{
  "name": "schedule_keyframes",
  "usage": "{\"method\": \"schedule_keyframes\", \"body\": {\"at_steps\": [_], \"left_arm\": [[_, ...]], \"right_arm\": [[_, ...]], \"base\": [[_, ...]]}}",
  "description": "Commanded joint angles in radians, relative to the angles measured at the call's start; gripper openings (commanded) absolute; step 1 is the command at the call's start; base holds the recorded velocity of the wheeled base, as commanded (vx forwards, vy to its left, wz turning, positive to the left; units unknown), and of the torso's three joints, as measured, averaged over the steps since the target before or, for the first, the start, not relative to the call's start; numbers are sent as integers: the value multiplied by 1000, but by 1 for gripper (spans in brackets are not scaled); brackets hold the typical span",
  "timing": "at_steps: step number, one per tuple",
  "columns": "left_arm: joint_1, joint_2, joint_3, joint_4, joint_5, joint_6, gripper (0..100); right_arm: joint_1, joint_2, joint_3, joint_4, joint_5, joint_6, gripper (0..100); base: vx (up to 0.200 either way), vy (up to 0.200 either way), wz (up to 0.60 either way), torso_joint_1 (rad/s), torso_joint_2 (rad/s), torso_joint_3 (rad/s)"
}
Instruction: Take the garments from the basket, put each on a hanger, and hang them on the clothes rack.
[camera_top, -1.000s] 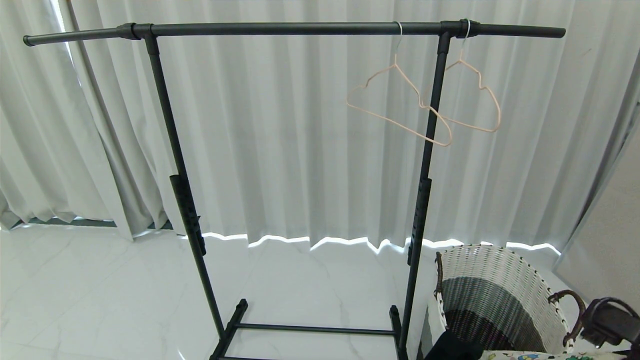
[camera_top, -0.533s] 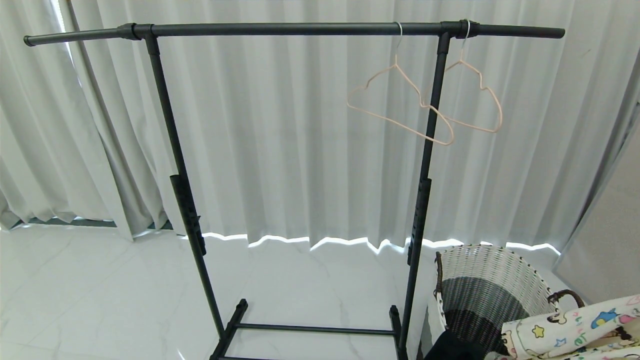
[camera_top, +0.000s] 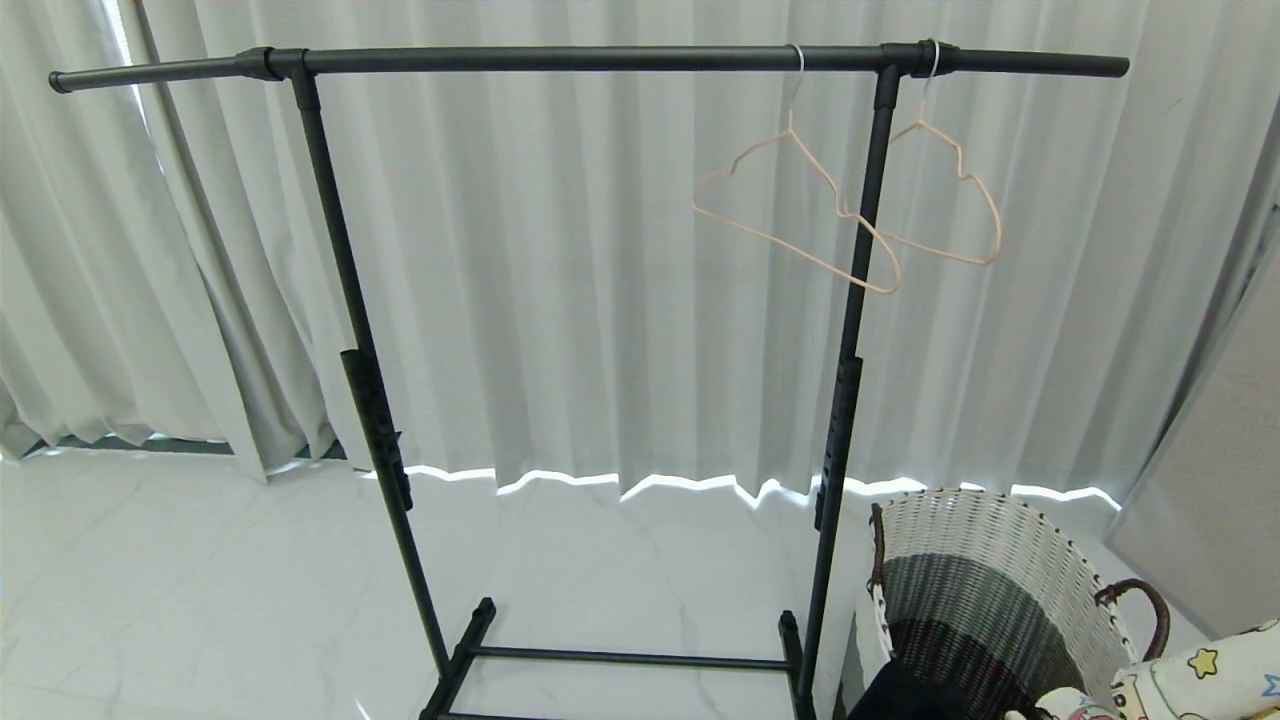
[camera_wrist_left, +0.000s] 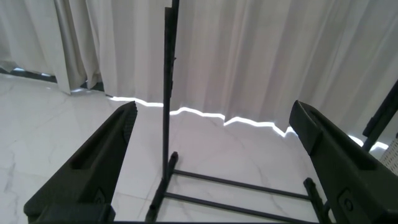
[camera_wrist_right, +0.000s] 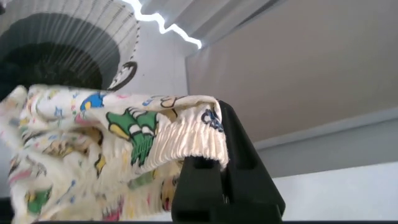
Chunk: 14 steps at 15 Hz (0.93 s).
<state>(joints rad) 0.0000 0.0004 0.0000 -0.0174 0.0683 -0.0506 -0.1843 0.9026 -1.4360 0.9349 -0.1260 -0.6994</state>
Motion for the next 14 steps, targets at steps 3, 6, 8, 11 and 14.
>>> {"method": "schedule_keyframes", "body": {"at_steps": [3, 6, 8, 11, 14], "left_arm": [[2, 0, 0, 1, 1, -2, 100], [0, 0, 0, 1, 1, 2, 100], [2, 0, 0, 1, -1, 8, 100], [2, 0, 0, 1, -1, 9, 100], [2, 0, 0, 1, -1, 9, 100]], "right_arm": [[2, 2, -21, 1, 2, -17, 0], [8, 4, -12, 1, 6, -23, 0], [34, 1, 0, 1, 8, -25, 0], [92, -33, 63, -1, 8, -46, 0], [103, -85, 149, -5, 9, -58, 0]], "base": [[-200, 0, 0, 6, 1, 1], [-200, 0, 0, 4, 1, 2], [0, 0, 0, 0, 0, 0], [0, 67, 0, 2, 4, 1], [0, 200, 0, -1, 5, 1]]}}
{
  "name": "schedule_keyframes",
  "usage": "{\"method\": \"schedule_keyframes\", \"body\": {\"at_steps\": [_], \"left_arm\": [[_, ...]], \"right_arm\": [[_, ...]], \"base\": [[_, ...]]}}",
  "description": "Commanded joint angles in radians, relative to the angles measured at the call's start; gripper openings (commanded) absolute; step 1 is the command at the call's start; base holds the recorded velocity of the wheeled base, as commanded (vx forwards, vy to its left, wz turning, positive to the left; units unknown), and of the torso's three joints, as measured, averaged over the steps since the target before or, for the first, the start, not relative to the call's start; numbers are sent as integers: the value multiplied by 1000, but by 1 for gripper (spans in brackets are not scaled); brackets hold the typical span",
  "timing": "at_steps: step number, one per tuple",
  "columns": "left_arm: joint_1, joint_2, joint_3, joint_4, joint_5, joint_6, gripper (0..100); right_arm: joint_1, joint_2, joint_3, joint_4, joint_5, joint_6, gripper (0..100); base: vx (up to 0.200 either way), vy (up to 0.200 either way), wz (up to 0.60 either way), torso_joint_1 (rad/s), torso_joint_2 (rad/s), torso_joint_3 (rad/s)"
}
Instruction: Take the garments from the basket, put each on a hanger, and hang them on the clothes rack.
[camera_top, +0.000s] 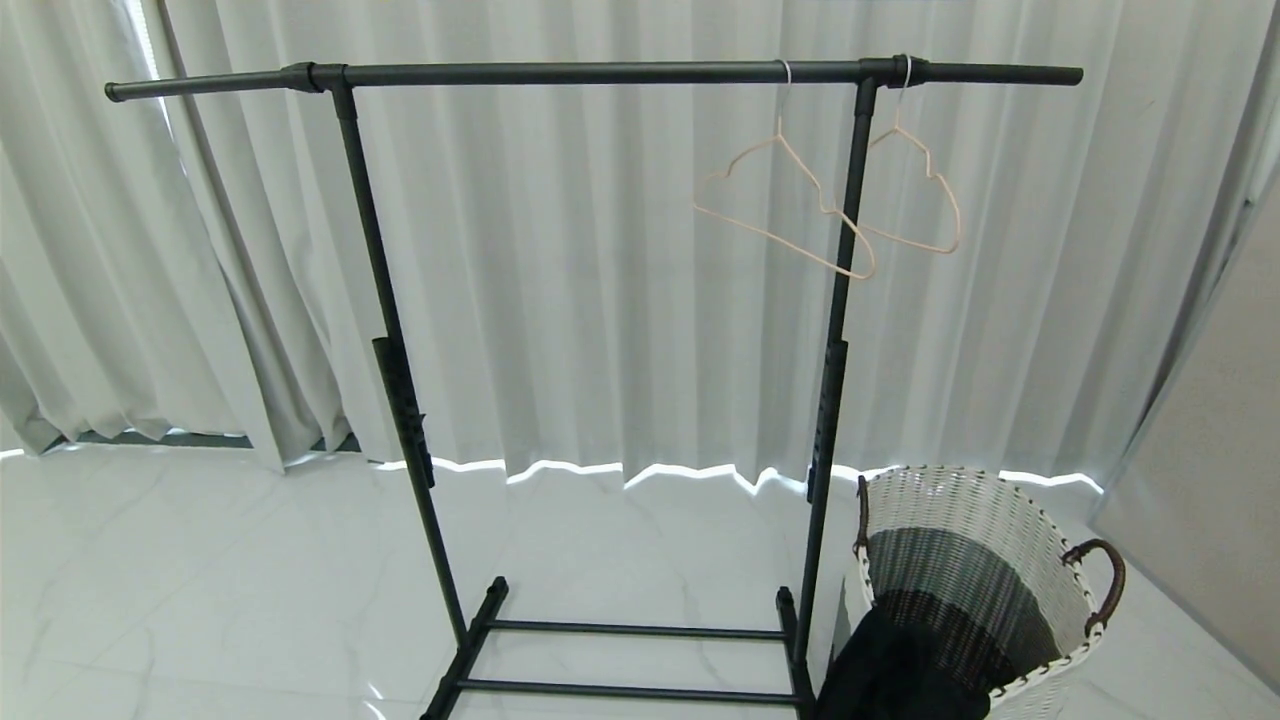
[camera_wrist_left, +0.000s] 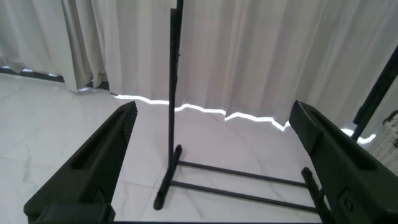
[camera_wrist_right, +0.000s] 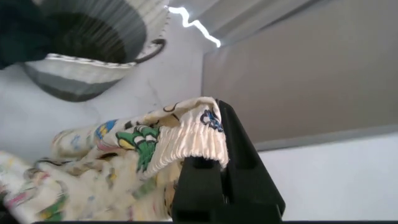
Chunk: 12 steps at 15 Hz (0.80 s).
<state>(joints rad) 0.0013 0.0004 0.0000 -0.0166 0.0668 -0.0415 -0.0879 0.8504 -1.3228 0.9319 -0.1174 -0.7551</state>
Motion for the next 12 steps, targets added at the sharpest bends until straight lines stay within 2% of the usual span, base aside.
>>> {"method": "schedule_keyframes", "body": {"at_steps": [1, 3, 8, 9, 12], "left_arm": [[0, 0, 0, 0, 1, 0, 100], [0, 0, 0, 0, 1, -1, 100], [-1, 0, 0, 0, 1, -1, 100], [-1, 0, 0, 0, 1, -3, 100], [-1, 0, 0, 0, 2, -6, 100]], "right_arm": [[10, -48, 56, -2, 2, -3, 0], [36, -67, 94, -18, 39, -4, 0], [66, -62, 145, -68, 50, -21, 0], [119, -56, 177, -88, 82, -16, 0], [237, -33, 261, -143, 84, -15, 0]], "base": [[0, 200, 0, 12, 7, 2], [0, 200, 0, 5, 2, 5], [0, 200, 0, 4, 0, 0], [0, 200, 0, 7, 7, 2], [0, 200, 0, 1, 2, -1]]}}
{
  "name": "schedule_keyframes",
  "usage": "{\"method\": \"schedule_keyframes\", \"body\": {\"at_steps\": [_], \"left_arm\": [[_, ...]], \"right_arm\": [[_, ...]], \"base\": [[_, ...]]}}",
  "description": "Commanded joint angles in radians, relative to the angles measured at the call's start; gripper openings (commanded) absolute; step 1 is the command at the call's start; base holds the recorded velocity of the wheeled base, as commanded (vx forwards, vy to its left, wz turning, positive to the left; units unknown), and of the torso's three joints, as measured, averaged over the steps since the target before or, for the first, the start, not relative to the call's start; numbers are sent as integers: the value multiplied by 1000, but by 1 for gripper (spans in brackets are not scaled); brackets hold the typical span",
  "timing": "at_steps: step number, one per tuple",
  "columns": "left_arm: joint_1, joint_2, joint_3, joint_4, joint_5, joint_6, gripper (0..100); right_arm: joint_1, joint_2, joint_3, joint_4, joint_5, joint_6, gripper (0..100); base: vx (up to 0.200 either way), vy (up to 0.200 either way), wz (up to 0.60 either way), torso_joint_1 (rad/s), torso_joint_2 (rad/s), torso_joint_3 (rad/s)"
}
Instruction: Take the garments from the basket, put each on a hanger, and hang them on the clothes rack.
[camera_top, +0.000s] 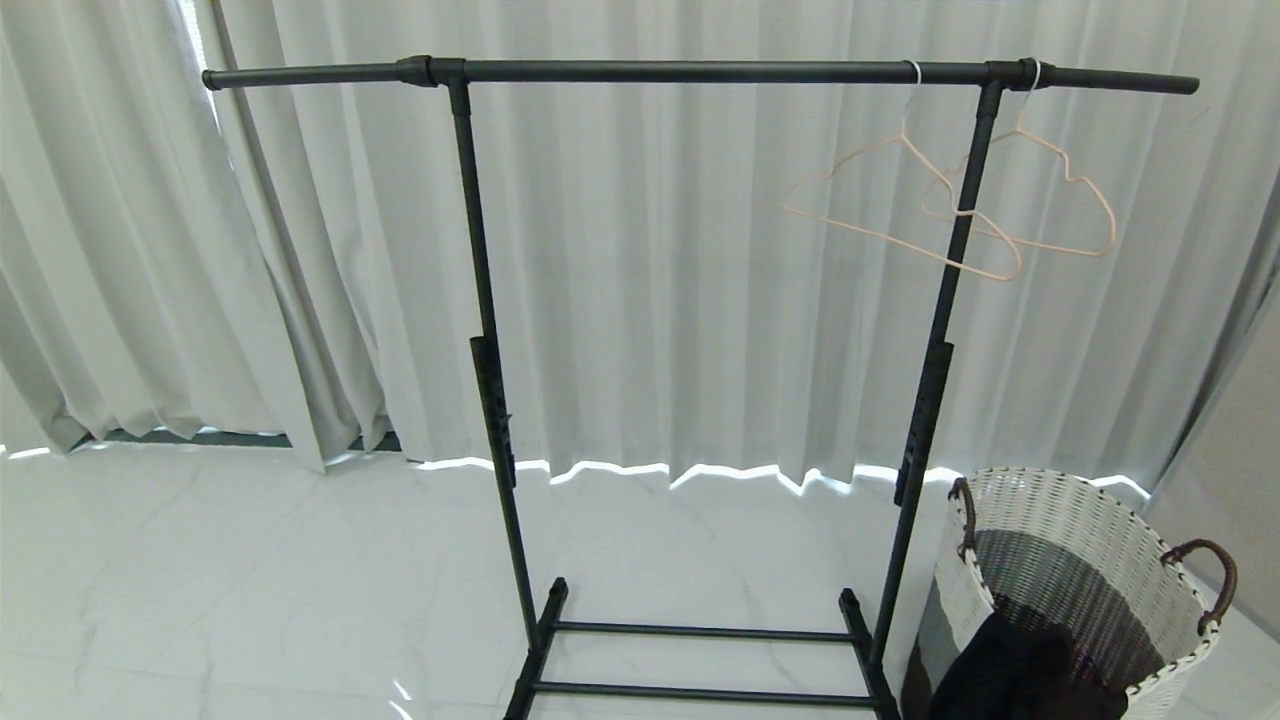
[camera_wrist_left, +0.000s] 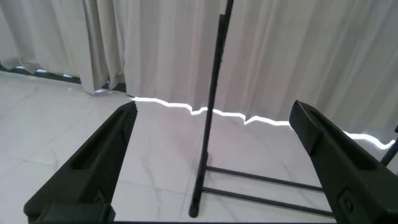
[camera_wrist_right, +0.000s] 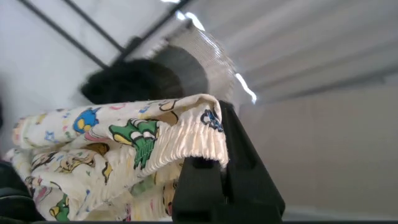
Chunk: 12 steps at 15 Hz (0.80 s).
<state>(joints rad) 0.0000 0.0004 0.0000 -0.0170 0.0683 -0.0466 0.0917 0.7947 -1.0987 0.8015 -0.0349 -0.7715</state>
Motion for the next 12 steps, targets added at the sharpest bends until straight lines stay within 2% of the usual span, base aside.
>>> {"method": "schedule_keyframes", "body": {"at_steps": [1, 2, 4, 6, 8, 12], "left_arm": [[0, 0, 0, 0, 1, -1, 100], [0, 0, 0, 0, 1, -1, 100], [0, 0, 0, -1, 1, -1, 100], [0, 0, 0, 0, 1, -1, 100], [0, 0, 0, 0, -1, 5, 100], [0, 0, 0, 0, -1, 5, 100]], "right_arm": [[105, 41, 48, -28, 7, 11, 0], [177, 63, 53, -50, 15, 43, 0], [356, 130, 54, -96, 13, 162, 0], [480, 213, 53, -163, 12, 250, 0], [539, 308, 49, -262, 10, 302, 0], [545, 457, 36, -407, 9, 374, 0]], "base": [[0, 0, 0, 0, 0, 0], [0, 0, 0, 0, 0, 0], [0, 0, 0, 0, 0, 0], [0, 0, 0, 0, 0, 0], [0, 0, 0, 0, 0, 0], [0, 0, 0, 0, 0, 0]]}}
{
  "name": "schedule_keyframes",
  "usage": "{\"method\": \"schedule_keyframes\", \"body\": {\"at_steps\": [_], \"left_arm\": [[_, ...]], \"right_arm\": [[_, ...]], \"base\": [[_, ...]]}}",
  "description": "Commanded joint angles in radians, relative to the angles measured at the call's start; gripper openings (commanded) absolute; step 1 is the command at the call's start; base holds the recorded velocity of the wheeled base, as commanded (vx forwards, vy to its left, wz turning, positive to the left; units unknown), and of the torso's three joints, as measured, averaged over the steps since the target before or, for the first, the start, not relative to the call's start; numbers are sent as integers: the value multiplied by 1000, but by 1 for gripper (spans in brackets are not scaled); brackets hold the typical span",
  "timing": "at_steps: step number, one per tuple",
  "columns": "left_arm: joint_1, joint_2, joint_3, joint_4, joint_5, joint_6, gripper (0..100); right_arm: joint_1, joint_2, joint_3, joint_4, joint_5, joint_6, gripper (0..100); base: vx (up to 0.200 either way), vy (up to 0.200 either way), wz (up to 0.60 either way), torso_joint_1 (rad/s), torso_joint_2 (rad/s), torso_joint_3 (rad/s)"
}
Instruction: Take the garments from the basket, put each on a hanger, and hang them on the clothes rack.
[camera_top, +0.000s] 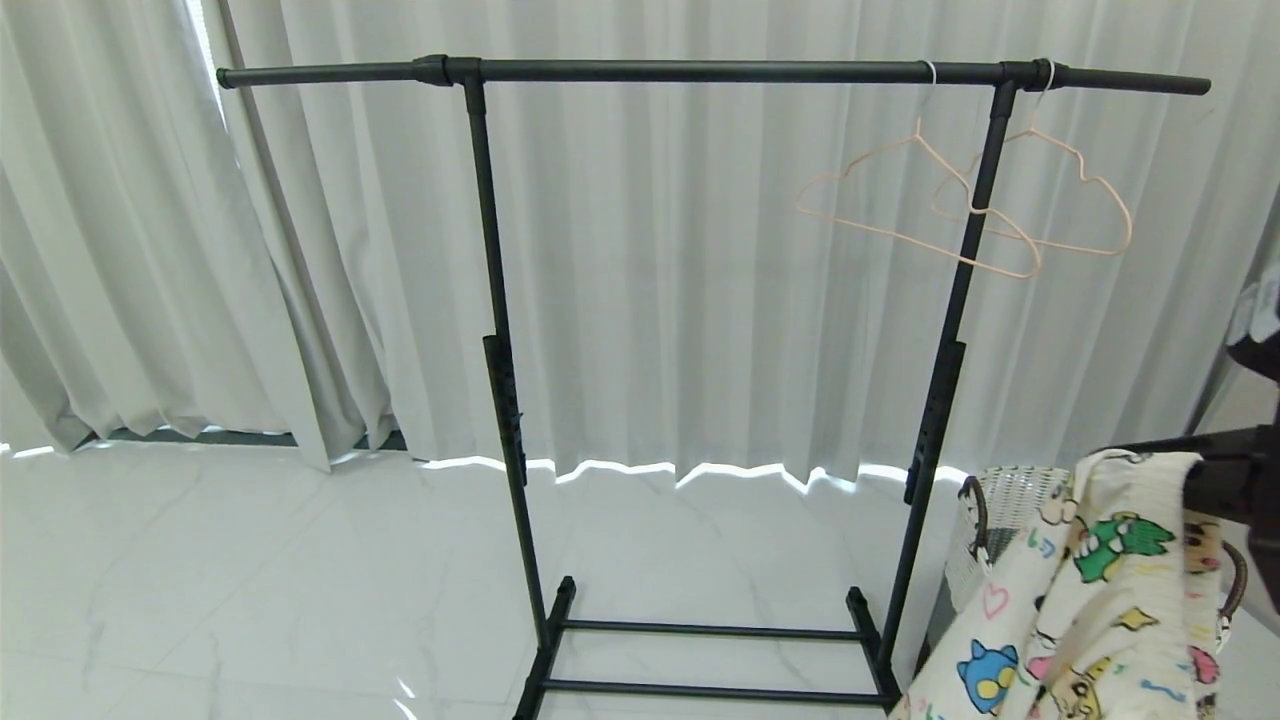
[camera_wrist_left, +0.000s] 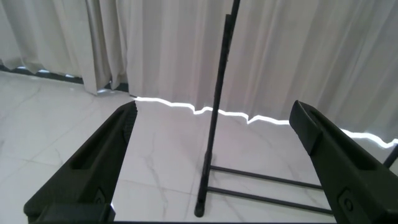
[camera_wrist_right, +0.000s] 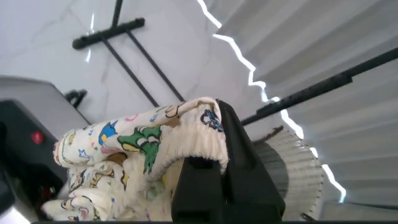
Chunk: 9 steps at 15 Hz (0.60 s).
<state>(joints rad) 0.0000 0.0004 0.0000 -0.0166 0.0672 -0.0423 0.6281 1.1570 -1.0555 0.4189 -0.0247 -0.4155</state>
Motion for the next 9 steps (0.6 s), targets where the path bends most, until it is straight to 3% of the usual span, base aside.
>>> {"method": "schedule_keyframes", "body": {"at_steps": [1, 4, 6, 7, 9], "left_arm": [[0, 0, 0, 0, 0, -2, 100], [2, 0, 0, -2, -1, 1, 100], [-2, 1, -5, -19, -15, 24, 100], [-12, 38, -86, -25, -64, 21, 100], [-64, 233, -282, -60, -84, 21, 100]], "right_arm": [[15, 122, -8, -62, -1, 52, 0], [93, 182, -1, -137, -17, 172, 0], [177, 237, 2, -203, -98, 279, 0], [214, 271, 0, -247, -138, 336, 0], [266, 337, 0, -359, -182, 416, 0]], "base": [[0, 0, 0, 0, 0, 0], [0, 0, 0, 0, 0, 0], [0, 0, 0, 0, 0, 0], [0, 0, 0, 0, 0, 0], [0, 0, 0, 0, 0, 0]]}}
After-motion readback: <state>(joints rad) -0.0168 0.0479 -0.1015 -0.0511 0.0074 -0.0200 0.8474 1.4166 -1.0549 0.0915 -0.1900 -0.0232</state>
